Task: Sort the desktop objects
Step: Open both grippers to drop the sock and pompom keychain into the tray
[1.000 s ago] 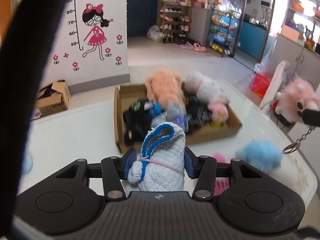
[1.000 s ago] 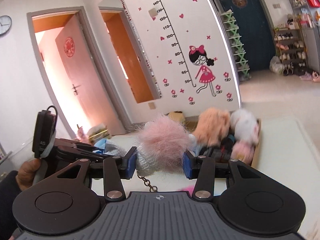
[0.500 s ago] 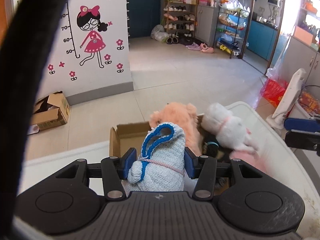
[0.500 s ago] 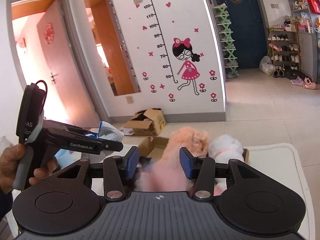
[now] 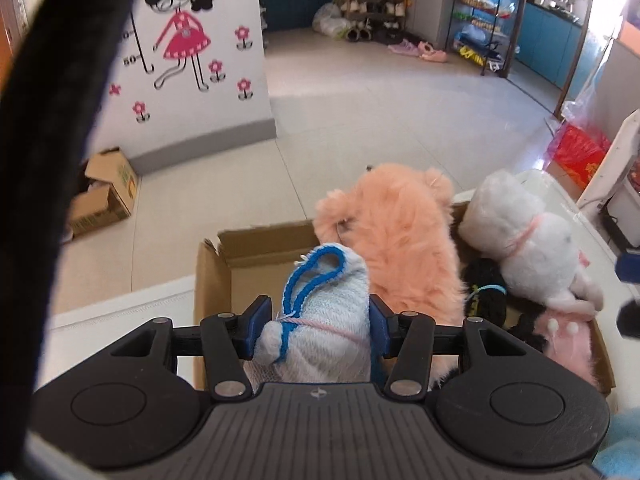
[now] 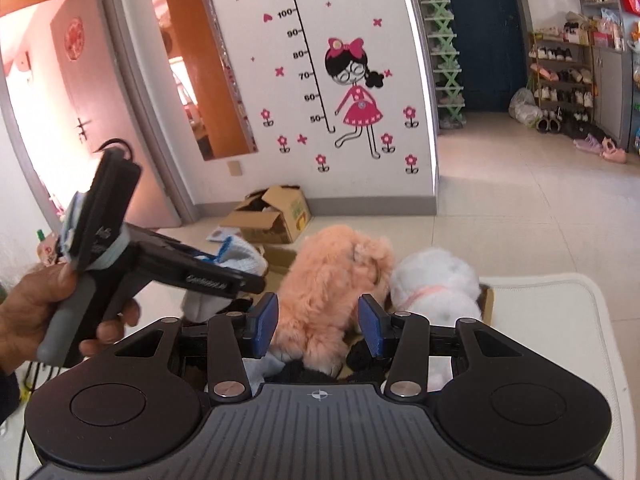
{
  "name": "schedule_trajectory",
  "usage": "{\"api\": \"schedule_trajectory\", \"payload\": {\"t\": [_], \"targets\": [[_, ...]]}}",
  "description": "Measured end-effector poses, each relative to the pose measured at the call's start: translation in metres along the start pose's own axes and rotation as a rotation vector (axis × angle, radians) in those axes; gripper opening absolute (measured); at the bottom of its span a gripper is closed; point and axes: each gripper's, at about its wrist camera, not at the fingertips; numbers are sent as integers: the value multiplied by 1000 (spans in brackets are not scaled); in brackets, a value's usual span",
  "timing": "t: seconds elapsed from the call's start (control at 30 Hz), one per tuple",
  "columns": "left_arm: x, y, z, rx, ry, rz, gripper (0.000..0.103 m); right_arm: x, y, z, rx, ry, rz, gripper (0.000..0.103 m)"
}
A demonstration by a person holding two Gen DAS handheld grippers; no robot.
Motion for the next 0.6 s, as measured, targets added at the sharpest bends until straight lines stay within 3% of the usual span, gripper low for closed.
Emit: {"api": "schedule_trajectory", "payload": {"t": [0.03, 0.17, 0.27, 0.4, 0.6], "targets": [[1, -1, -1, -1, 10, -1, 47, 1, -2, -1, -4, 1, -3, 52], [-2, -1, 10, 14, -2, 19, 71, -1, -8, -2, -13, 6, 7, 53], [0, -3, 21, 35, 2, 4, 72, -5, -14, 3, -14, 25, 18, 56], [-7, -17, 47, 62, -38, 21, 76, -17, -27, 17, -19, 64, 45, 67], [-1, -75, 104, 106, -56, -32, 84, -47, -55, 50, -50, 110, 123, 80]]}}
Point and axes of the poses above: each gripper's, at about its wrist camera, not at the fingertips, and z roughly against the way its jaws point, x to its right, y to its top, and after that the axes turned 6 degrees about -x, right-handed
